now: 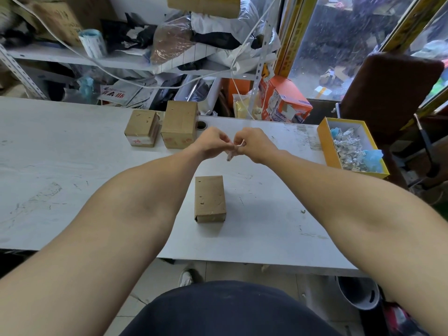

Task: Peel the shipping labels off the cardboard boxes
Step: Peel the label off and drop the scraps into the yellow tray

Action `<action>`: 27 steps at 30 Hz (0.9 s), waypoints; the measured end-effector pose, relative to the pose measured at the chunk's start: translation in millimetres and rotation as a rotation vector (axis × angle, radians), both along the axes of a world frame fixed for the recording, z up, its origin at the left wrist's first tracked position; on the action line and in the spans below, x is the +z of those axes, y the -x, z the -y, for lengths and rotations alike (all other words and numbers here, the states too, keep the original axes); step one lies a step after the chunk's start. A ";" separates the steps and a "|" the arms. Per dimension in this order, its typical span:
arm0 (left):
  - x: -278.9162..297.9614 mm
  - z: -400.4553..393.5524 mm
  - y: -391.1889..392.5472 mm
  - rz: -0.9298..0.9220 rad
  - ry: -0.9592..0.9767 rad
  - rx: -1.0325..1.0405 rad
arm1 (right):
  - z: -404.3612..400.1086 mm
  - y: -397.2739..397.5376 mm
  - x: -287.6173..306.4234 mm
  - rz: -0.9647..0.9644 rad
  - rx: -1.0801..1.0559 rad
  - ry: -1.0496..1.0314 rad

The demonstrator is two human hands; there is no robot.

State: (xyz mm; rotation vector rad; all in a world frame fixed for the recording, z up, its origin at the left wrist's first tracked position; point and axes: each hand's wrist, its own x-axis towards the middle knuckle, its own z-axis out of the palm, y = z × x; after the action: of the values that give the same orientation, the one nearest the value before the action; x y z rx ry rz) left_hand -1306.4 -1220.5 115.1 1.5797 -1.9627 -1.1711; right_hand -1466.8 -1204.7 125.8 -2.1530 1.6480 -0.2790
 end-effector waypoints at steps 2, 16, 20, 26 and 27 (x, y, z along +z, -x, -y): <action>0.2 -3.3 -3.6 -0.068 -0.058 0.018 | -0.6 0.4 3.1 -0.019 0.004 0.035; -3.4 -17.8 26.4 -0.110 0.008 0.164 | -18.0 30.4 0.5 0.339 -0.153 -0.176; -0.7 -25.1 42.2 -0.111 0.004 0.125 | -21.1 40.8 0.6 0.373 -0.204 -0.151; -9.5 -23.3 46.8 -0.131 -0.035 0.132 | -25.3 48.5 -3.3 0.324 -0.167 -0.024; -10.6 -22.5 46.3 -0.154 -0.042 0.134 | -24.5 48.3 -4.5 0.321 -0.177 0.003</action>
State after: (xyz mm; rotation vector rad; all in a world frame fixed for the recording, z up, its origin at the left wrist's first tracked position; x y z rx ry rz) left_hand -1352.7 -1198.0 104.5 1.5661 -1.7188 -1.2472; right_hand -1515.1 -1180.3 121.4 -1.8487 1.6463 -0.6434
